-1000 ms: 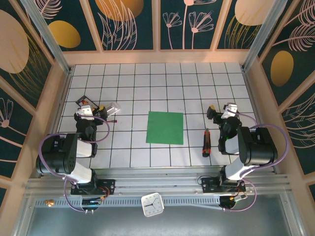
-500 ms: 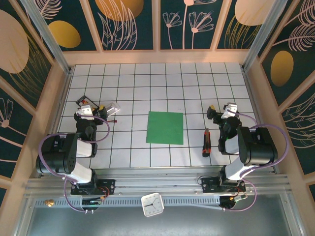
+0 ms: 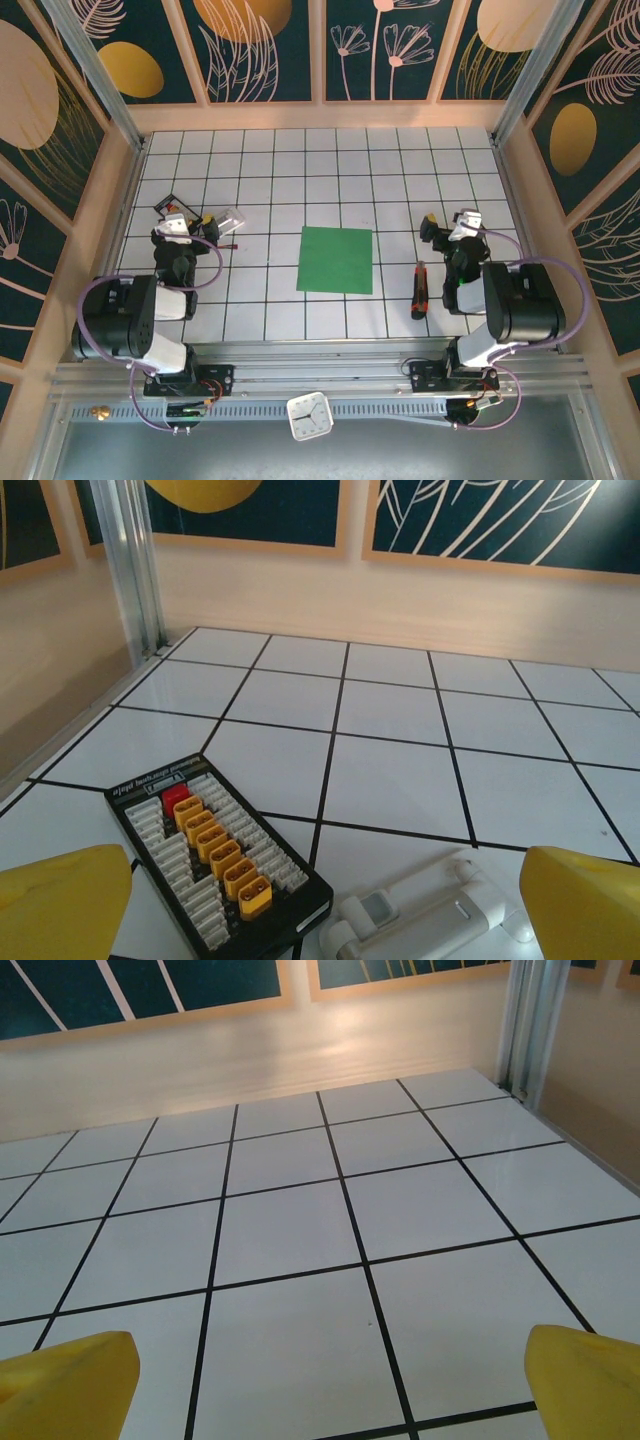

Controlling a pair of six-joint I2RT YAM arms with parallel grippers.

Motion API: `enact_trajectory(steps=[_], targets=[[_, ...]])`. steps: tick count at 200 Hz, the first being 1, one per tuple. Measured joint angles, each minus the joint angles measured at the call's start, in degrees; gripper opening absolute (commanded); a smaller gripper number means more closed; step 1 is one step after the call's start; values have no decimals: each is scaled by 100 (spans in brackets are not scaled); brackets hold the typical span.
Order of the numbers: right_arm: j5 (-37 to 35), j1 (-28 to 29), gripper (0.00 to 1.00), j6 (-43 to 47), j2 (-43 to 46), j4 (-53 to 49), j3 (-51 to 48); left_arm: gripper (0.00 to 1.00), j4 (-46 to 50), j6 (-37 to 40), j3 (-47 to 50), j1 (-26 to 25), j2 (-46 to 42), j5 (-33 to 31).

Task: Fold a paper plane with a square sheet of paper (pick it up from the middle)
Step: Move the square sheet of paper to the center of the table.

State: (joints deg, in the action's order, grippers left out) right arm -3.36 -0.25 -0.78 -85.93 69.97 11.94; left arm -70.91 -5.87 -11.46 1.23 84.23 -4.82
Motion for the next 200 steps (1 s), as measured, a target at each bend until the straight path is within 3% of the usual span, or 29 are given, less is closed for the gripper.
enact_trajectory(steps=[45, 65, 86, 98, 121, 169, 200], targets=[[-442, 138, 99, -597, 1552, -2114, 1008, 99, 1523, -621, -520, 0, -1567, -437], [-483, 254, 97, -1038, 1919, -3058, 1464, 99, 2225, -1252, -820, 0, -1978, -190], [-737, 931, 97, -1303, 1971, -4133, 1899, 97, 2959, -2076, -1141, -129, -1996, 201], [-798, 1414, 97, -1377, 1932, -4651, 2068, 96, 3462, -2413, -1222, -494, -2002, 192], [-772, 1947, 97, -1491, 1897, -5451, 2181, 95, 4725, -2870, -1495, -1670, -1934, 76], [-374, 1847, 97, -1574, 1733, -6533, 2417, 95, 6312, -3429, -2927, -3781, -627, -162], [-33, 1451, 97, -1631, 1725, -6728, 2503, 89, 6804, -3515, -3943, -4586, 363, -142]])
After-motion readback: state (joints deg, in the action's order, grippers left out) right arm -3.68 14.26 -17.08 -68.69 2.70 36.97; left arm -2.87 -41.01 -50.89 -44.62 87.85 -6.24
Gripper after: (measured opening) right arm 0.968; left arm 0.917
